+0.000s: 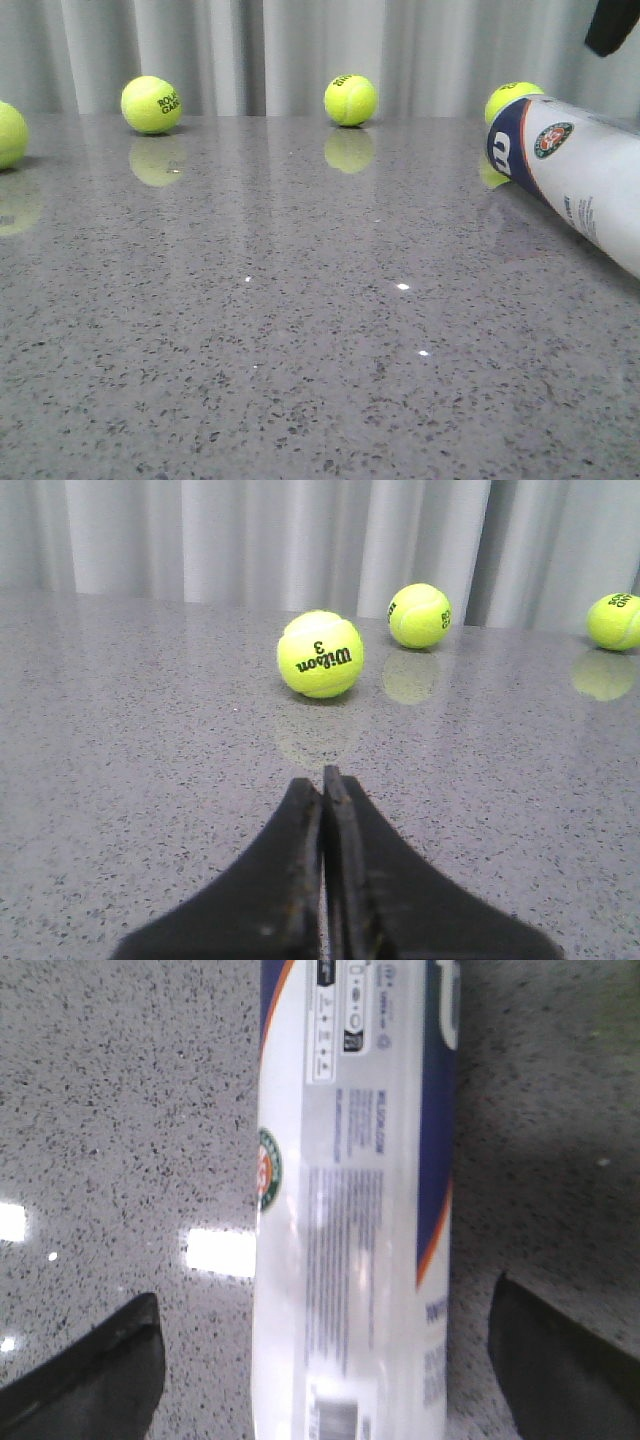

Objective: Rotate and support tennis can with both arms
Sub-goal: 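Grasp the can with the right gripper and drag it toward the center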

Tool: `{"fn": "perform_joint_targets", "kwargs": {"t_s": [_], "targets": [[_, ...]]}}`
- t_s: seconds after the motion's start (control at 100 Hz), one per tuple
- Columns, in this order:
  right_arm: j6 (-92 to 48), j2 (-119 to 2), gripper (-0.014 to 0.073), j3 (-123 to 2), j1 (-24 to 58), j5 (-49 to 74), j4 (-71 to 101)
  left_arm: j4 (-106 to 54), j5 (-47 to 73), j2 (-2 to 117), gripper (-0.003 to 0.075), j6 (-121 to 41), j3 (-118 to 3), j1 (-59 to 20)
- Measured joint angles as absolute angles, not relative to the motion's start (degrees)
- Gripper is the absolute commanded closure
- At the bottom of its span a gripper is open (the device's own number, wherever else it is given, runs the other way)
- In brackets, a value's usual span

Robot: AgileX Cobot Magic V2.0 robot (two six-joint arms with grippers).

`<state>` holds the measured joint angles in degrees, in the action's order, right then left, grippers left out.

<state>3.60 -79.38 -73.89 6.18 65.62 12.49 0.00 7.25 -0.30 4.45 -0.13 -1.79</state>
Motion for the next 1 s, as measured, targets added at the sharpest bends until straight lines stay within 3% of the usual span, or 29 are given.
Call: {"fn": "perform_joint_targets", "kwargs": {"t_s": [0.38,0.56,0.64,1.0], "targets": [[3.46,-92.58,-0.0031,-75.62,6.18,65.96,13.91,0.00,7.25,-0.30,0.0741,4.45,-0.13,-1.79],[3.33,-93.55,0.0180,-75.62,6.18,65.96,13.91,0.00,7.25,-0.30,0.0741,4.45,-0.13,-1.79],[3.33,-93.55,0.0235,-75.62,6.18,65.96,13.95,0.00,7.25,-0.30,0.0741,4.45,-0.13,-1.79],[-2.81,-93.78,0.0242,-83.35,7.24,69.66,13.95,0.00,7.25,-0.30,0.0741,4.45,-0.13,-1.79]]}}
